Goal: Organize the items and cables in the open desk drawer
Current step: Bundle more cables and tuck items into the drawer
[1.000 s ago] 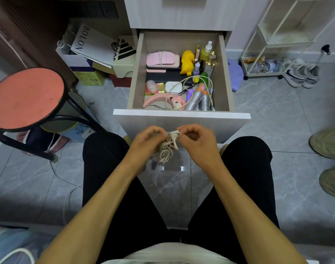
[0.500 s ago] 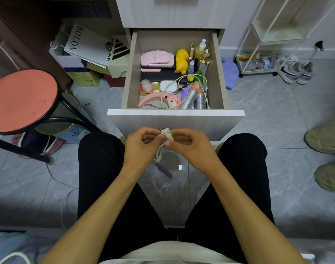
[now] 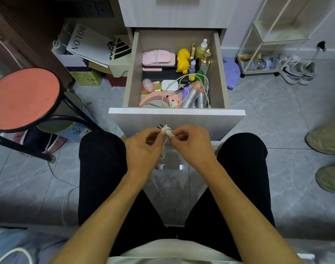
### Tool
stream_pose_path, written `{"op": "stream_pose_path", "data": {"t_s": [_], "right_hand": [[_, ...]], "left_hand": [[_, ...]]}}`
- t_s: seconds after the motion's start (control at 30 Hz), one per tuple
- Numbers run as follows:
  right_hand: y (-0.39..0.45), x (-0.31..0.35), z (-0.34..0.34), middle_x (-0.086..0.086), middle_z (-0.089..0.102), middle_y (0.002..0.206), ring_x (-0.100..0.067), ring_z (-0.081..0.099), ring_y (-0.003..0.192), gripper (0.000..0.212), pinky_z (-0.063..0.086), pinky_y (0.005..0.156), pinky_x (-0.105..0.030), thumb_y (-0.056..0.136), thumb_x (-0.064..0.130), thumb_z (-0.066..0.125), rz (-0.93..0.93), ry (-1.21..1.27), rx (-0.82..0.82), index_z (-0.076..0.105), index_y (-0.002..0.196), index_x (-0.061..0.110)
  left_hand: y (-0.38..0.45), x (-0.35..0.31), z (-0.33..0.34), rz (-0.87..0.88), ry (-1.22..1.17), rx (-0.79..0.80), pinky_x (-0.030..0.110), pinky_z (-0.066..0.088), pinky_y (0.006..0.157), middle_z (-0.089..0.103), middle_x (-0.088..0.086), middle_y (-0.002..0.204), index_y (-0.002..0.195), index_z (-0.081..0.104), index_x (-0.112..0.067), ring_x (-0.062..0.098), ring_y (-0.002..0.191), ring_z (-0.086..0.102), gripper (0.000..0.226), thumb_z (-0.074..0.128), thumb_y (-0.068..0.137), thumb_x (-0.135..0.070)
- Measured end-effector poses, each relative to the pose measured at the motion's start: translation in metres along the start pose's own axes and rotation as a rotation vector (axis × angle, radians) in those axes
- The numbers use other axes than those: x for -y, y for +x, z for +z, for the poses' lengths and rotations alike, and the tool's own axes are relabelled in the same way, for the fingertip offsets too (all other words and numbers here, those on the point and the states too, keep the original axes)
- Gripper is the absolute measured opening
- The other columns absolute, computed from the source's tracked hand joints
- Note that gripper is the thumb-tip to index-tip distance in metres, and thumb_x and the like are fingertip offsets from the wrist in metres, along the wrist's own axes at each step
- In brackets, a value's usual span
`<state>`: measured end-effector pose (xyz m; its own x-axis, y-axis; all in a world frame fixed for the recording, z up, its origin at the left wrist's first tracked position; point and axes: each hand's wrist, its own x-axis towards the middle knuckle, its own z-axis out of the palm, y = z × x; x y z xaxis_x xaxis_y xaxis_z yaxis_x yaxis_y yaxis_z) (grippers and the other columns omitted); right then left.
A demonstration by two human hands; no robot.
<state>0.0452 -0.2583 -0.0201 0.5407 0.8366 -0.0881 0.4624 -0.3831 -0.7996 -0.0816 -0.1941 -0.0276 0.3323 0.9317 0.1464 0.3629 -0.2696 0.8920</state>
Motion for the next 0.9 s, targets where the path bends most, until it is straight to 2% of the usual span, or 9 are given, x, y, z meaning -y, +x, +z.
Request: {"op": "stream_pose_path", "data": {"t_s": [0.1, 0.2, 0.27, 0.37, 0.5, 0.6, 0.73, 0.8, 0.9], "right_hand": [[-0.002, -0.001, -0.001, 0.002, 0.072, 0.070, -0.010, 0.069, 0.066, 0.006, 0.060, 0.071, -0.031, 0.080, 0.013, 0.074, 0.220, 0.384, -0.035, 0.073, 0.078, 0.018], [-0.001, 0.000, -0.001, -0.001, 0.073, 0.070, -0.014, 0.071, 0.069, 0.001, 0.061, 0.073, -0.035, 0.081, 0.012, 0.073, 0.250, 0.471, -0.028, 0.073, 0.081, 0.013], [0.000, -0.001, -0.001, 0.004, 0.070, 0.065, -0.008, 0.068, 0.063, 0.003, 0.059, 0.067, -0.028, 0.081, 0.013, 0.073, 0.217, 0.433, -0.026, 0.071, 0.079, 0.015], [0.000, -0.001, -0.003, 0.008, 0.061, 0.060, -0.005, 0.057, 0.058, 0.014, 0.045, 0.056, -0.019, 0.080, 0.015, 0.073, 0.085, 0.212, -0.053, 0.063, 0.072, 0.021], [-0.003, -0.003, -0.006, -0.006, 0.055, 0.078, -0.021, 0.052, 0.072, 0.012, 0.045, 0.060, -0.035, 0.082, 0.022, 0.066, -0.181, -0.207, -0.042, 0.055, 0.080, 0.017], [-0.003, -0.011, -0.011, -0.008, 0.052, 0.078, -0.023, 0.049, 0.075, 0.011, 0.046, 0.060, -0.043, 0.082, 0.017, 0.063, -0.306, -0.243, 0.020, 0.056, 0.082, 0.009], [0.000, -0.015, -0.012, -0.005, 0.049, 0.081, -0.025, 0.050, 0.077, 0.010, 0.047, 0.061, -0.043, 0.081, 0.017, 0.062, -0.335, -0.287, 0.058, 0.058, 0.086, 0.010], [0.000, -0.016, -0.011, -0.004, 0.049, 0.081, -0.025, 0.050, 0.077, 0.009, 0.046, 0.062, -0.043, 0.081, 0.020, 0.059, -0.344, -0.279, 0.077, 0.057, 0.084, 0.012], [-0.001, -0.018, -0.012, -0.005, 0.050, 0.077, -0.022, 0.049, 0.078, 0.005, 0.046, 0.061, -0.044, 0.079, 0.017, 0.058, -0.377, -0.258, 0.106, 0.055, 0.080, 0.013]], "left_hand": [[-0.001, 0.000, 0.004, 0.035, 0.011, -0.024, 0.015, 0.054, 0.070, 0.068, -0.015, 0.074, 0.089, 0.074, -0.015, 0.002, 0.071, 0.068, 0.004, 0.073, 0.086, -0.017], [-0.003, -0.003, 0.007, -0.049, -0.039, -0.034, 0.013, 0.053, 0.067, 0.066, -0.018, 0.073, 0.086, 0.071, -0.016, 0.000, 0.069, 0.066, 0.003, 0.071, 0.087, -0.014], [-0.003, -0.005, 0.009, -0.136, -0.108, -0.057, 0.013, 0.051, 0.064, 0.069, -0.012, 0.073, 0.082, 0.070, -0.018, 0.002, 0.067, 0.066, 0.010, 0.071, 0.086, -0.009], [0.001, -0.014, 0.010, -0.197, -0.130, -0.077, 0.011, 0.048, 0.061, 0.068, -0.009, 0.070, 0.078, 0.070, -0.020, 0.001, 0.064, 0.064, 0.015, 0.070, 0.085, -0.006], [0.004, -0.021, 0.010, -0.109, 0.081, 0.019, 0.011, 0.049, 0.061, 0.065, -0.015, 0.067, 0.077, 0.066, -0.023, 0.001, 0.066, 0.063, 0.011, 0.069, 0.086, -0.017], [0.009, -0.019, 0.010, -0.116, 0.149, 0.087, 0.015, 0.048, 0.061, 0.066, -0.012, 0.066, 0.073, 0.064, -0.025, 0.002, 0.065, 0.063, 0.014, 0.068, 0.085, -0.020], [0.018, -0.015, 0.014, -0.379, -0.022, 0.114, 0.031, 0.055, 0.061, 0.068, -0.003, 0.063, 0.065, 0.068, -0.024, 0.015, 0.062, 0.064, 0.021, 0.067, 0.082, -0.012], [0.018, -0.016, 0.015, -0.451, -0.073, 0.115, 0.026, 0.053, 0.051, 0.069, 0.000, 0.065, 0.065, 0.069, -0.022, 0.009, 0.055, 0.061, 0.021, 0.065, 0.082, -0.009], [0.014, -0.019, 0.014, -0.249, 0.092, 0.150, 0.012, 0.044, 0.049, 0.065, -0.005, 0.062, 0.069, 0.066, -0.018, 0.003, 0.052, 0.058, 0.015, 0.065, 0.083, -0.012]]}}
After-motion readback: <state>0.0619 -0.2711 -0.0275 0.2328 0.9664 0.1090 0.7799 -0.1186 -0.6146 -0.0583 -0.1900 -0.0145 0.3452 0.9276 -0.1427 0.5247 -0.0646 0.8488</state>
